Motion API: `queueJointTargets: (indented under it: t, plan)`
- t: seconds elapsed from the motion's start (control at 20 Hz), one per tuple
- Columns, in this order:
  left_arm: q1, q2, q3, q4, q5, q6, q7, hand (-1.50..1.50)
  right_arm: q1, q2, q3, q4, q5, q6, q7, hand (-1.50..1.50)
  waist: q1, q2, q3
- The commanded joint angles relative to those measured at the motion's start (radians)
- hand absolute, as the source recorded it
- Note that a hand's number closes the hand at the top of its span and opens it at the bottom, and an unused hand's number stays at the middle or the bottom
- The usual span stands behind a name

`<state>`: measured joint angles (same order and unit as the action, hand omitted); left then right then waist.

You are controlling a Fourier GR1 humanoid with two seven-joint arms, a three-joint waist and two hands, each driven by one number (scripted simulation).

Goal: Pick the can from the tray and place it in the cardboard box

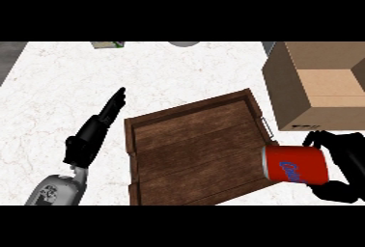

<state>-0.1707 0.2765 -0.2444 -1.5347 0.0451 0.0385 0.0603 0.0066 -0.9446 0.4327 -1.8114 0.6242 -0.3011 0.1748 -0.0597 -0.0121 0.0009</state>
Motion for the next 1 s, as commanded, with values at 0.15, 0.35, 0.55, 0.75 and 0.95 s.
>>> queueJointTargets:
  t: [0.15,0.35,0.55,0.75,0.95]
  plan:
    - [-0.022,0.019,0.039,0.031,0.01,-0.028,-0.002,0.0,0.274,-0.2,-0.272,-0.219,-0.28,-0.08,-0.25,1.5,-0.014,0.0,0.0]
    - [0.021,0.016,0.033,-0.017,0.012,-0.025,-0.003,0.0,0.352,-0.214,-0.484,-0.331,-0.459,-0.049,-0.21,1.5,-0.023,-0.007,-0.001]
    - [-0.007,0.013,0.038,-0.022,0.024,-0.048,0.029,0.0,0.419,-0.183,-0.674,-0.37,-0.609,0.033,-0.182,1.5,-0.006,-0.002,-0.002]
    - [-0.031,-0.015,0.014,0.035,-0.029,-0.046,-0.014,0.0,0.412,-0.172,-0.867,-0.29,-0.683,0.158,-0.176,1.5,0.025,0.007,-0.002]
    - [-0.03,-0.049,0.007,0.079,-0.049,-0.053,-0.06,0.0,0.345,-0.158,-0.953,-0.198,-0.707,0.262,-0.176,1.5,0.049,0.012,-0.001]
